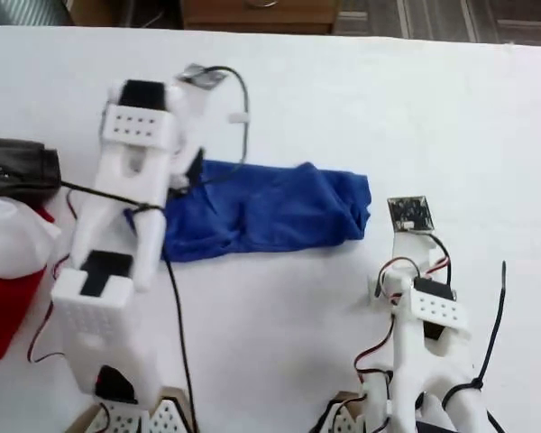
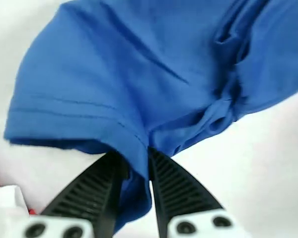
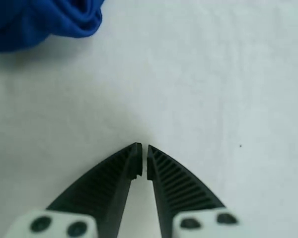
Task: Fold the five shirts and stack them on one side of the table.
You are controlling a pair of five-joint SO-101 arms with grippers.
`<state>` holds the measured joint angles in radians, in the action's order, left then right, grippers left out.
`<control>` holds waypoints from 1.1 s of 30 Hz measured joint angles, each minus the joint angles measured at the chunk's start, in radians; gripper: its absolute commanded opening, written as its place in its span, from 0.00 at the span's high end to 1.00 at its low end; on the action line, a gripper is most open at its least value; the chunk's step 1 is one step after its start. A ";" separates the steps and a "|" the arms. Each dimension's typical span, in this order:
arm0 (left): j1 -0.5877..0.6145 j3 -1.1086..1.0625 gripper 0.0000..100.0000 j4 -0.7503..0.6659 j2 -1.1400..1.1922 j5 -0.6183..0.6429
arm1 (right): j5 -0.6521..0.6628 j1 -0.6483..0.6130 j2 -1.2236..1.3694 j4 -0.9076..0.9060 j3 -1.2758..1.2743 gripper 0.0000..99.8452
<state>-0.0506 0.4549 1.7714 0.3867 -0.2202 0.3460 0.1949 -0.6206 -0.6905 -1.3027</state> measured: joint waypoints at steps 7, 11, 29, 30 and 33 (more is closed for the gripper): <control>-0.212 0.000 0.97 -0.037 -0.002 0.025 | -0.029 0.061 0.000 0.021 0.000 0.98; -0.293 0.000 0.97 -0.121 -0.002 0.058 | -0.106 0.110 0.000 0.041 0.000 0.98; -0.529 -0.008 0.97 -0.489 0.011 0.144 | -0.127 0.129 0.000 0.043 0.000 0.98; -0.531 -0.008 0.97 -0.500 0.025 0.144 | -0.127 0.129 0.000 0.043 0.000 0.98; -0.537 -0.008 0.97 -0.512 0.092 0.144 | -0.127 0.129 0.000 0.043 0.000 0.98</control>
<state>-0.5877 0.4473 1.2589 0.4787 -0.0760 0.2186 0.3237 -0.6206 -0.6475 -1.3027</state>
